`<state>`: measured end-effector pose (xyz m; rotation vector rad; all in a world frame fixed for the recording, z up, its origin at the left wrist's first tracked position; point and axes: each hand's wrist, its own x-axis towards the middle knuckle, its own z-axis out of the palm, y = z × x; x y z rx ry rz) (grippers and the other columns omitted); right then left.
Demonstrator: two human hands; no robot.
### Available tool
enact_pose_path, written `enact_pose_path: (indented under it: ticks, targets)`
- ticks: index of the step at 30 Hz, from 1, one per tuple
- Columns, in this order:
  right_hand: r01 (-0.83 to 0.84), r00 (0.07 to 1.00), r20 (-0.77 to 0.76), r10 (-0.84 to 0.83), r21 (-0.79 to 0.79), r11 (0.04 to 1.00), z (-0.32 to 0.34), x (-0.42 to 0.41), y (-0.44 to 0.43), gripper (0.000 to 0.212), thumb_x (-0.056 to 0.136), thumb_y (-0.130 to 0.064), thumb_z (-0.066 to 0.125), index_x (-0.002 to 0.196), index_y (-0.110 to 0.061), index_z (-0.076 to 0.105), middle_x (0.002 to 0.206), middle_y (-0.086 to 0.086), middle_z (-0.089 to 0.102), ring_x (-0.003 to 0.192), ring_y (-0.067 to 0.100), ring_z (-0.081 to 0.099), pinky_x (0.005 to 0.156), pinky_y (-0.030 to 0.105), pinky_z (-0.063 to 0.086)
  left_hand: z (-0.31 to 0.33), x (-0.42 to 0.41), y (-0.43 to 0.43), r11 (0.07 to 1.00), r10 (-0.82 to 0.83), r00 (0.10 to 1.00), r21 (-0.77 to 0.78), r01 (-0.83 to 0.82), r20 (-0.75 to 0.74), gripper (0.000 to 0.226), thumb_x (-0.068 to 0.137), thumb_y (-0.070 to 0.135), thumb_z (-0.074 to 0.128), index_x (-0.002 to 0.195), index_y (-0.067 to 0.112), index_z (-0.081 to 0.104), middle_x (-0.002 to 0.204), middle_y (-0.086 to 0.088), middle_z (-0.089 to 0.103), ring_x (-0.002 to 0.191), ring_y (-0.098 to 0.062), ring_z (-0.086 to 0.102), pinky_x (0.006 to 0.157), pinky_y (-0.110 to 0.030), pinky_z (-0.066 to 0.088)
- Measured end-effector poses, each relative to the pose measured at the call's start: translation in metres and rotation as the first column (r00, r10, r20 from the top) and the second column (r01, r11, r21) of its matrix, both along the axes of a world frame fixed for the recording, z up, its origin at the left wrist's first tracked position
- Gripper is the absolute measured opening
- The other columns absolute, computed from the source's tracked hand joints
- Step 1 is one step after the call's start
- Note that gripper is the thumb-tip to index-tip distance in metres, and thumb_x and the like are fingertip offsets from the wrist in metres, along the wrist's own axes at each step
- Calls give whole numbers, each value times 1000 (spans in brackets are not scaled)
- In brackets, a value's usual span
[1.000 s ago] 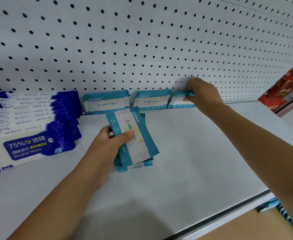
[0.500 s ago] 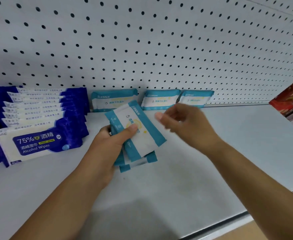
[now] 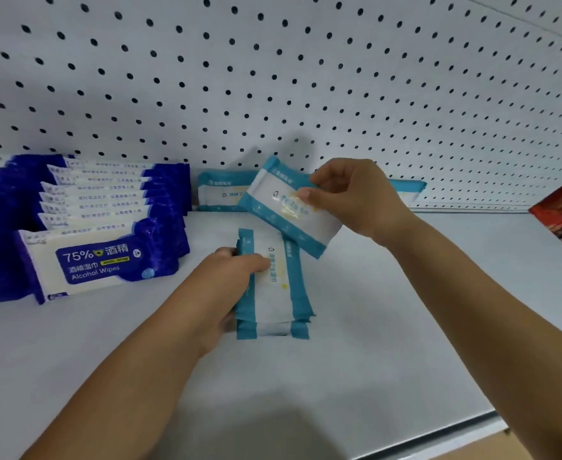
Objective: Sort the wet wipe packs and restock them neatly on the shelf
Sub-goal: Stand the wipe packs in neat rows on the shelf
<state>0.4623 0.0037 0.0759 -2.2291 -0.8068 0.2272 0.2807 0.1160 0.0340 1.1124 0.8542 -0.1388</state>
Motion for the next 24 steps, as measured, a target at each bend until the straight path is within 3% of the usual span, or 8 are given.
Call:
enact_pose_path:
  ticks: [3,8,11,14,16,19,22,24]
  targets:
    - [-138,954,271,131,7,990,-2,10,23,11,83,-26,81,87,-19,73,90,-9,74,82,2,66,67,17,51,2,-2,6,1000,-1,1000,-5,1,29,21,99,20,68,119,17,64,89,-3,81,77,-20,79,60,-35,63]
    - [-341,742,585,328,-93,935,-25,22,57,14,81,-27,81,87,-16,76,88,-3,70,87,16,55,76,34,49,0,-3,15,1000,-5,999,18,5,34,35,95,20,72,128,14,62,104,-8,79,90,-26,78,76,-44,65]
    - [-340,610,735,296,-95,936,-43,25,70,22,77,-33,81,83,-13,76,88,2,65,88,23,55,76,33,43,-2,-2,18,999,-4,1000,34,3,27,39,92,23,76,127,15,61,104,-8,79,89,-26,78,80,-47,65]
    - [-342,556,788,265,-74,937,-53,25,75,28,81,-38,75,84,-11,75,86,4,62,86,23,55,77,25,37,-4,-1,19,1000,5,999,25,-6,50,37,91,24,78,124,15,63,102,-8,79,88,-25,78,81,-48,64]
    - [-361,590,755,288,-73,930,-55,25,77,28,83,-35,77,92,-9,74,89,4,62,86,21,56,76,27,43,-5,-1,19,1000,16,998,0,-16,63,35,92,23,76,124,15,64,101,-7,80,90,-25,78,83,-48,64]
    - [-292,761,611,219,20,956,-47,19,72,31,87,-37,75,105,-12,68,96,0,62,82,9,55,74,24,49,-7,-2,19,998,32,995,-50,-28,91,31,93,21,74,122,14,66,100,-5,80,93,-25,78,83,-46,63]
    - [-60,897,441,-1,124,990,-33,-1,52,26,96,-43,62,94,-17,64,86,-4,62,70,4,52,64,14,42,-8,-1,21,995,49,992,-89,-39,120,33,92,21,74,123,14,66,101,-4,80,92,-24,78,77,-43,63]
    - [41,958,283,-50,40,998,-28,-16,34,42,99,-51,52,86,-12,61,79,3,64,67,8,53,61,17,43,-9,0,21,994,64,989,-100,-51,134,37,90,23,75,125,15,65,103,-4,80,92,-23,78,76,-43,63]
